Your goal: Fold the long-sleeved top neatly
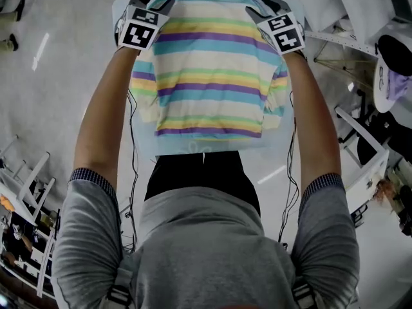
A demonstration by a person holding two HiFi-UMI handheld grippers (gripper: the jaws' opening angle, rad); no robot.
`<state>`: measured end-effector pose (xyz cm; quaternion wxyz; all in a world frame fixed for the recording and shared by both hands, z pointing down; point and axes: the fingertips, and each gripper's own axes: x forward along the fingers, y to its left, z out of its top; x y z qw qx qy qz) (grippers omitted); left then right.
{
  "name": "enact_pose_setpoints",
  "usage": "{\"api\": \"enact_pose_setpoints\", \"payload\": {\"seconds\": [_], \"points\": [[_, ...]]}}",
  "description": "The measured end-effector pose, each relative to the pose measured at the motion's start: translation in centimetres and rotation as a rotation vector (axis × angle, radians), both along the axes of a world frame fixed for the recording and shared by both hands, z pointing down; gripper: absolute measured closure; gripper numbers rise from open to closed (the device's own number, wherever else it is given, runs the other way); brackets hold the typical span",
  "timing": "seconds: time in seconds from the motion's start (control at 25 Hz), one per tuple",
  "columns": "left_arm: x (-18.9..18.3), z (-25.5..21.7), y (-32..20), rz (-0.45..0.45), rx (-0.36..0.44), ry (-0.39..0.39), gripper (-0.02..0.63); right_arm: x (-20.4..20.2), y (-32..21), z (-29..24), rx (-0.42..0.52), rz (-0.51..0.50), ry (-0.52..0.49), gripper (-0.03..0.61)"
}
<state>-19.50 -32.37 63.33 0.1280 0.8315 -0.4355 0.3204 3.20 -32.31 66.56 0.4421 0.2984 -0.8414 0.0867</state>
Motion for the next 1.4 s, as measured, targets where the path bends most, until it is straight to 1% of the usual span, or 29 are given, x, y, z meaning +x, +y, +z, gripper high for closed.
{"api": "enact_pose_setpoints", "payload": {"seconds": [0.08, 0.16, 0.32, 0.48, 0.64, 0.76, 0.88, 1.0, 1.08, 1.12, 1.16, 1.24, 1.28, 1.4], "points": [[-1.8, -0.8, 1.5, -0.047, 0.002, 0.008, 0.416, 1.4, 0.5, -1.4, -0.006, 0.053, -0.047, 0.334], [-3.7, -1.0, 3.3, -0.089, -0.012, 0.006, 0.416, 3.2, 1.4, -2.6, -0.011, 0.101, -0.080, 0.334], [-6.7, 0.0, 6.6, -0.140, -0.061, -0.023, 0.416, 6.9, 3.6, -3.9, -0.012, 0.174, -0.092, 0.334], [-8.2, 1.7, 8.8, -0.153, -0.095, -0.051, 0.416, 10.2, 5.7, -2.8, -0.041, 0.254, -0.096, 0.345], [-8.8, 3.4, 9.4, -0.146, -0.122, -0.064, 0.416, 12.3, 6.9, -1.3, -0.050, 0.325, -0.082, 0.365], [-8.5, 4.3, 10.0, -0.145, -0.144, -0.064, 0.416, 13.4, 7.8, 0.0, -0.080, 0.383, -0.102, 0.374], [-7.4, 5.3, 10.1, -0.136, -0.160, -0.085, 0.417, 14.0, 9.0, 2.2, -0.148, 0.378, -0.109, 0.373], [-6.7, 6.1, 10.3, -0.134, -0.169, -0.079, 0.451, 13.7, 10.0, 4.0, -0.188, 0.344, -0.076, 0.375], [-6.6, 6.1, 10.5, -0.133, -0.163, -0.070, 0.497, 13.3, 10.5, 4.8, -0.199, 0.328, -0.052, 0.409], [-6.6, 6.1, 10.6, -0.130, -0.156, -0.082, 0.562, 13.1, 10.7, 5.0, -0.202, 0.321, -0.048, 0.436], [-6.8, 6.1, 10.6, -0.126, -0.147, -0.098, 0.586, 12.9, 10.7, 5.0, -0.204, 0.315, -0.049, 0.481], [-7.1, 6.0, 10.6, -0.123, -0.138, -0.118, 0.589, 12.6, 10.8, 5.0, -0.209, 0.302, -0.054, 0.537], [-7.4, 5.9, 10.6, -0.126, -0.136, -0.122, 0.591, 12.5, 10.7, 5.0, -0.211, 0.296, -0.053, 0.555], [-8.9, 5.4, 10.2, -0.154, -0.126, -0.131, 0.591, 13.3, 10.0, 4.6, -0.183, 0.293, -0.024, 0.561]]}}
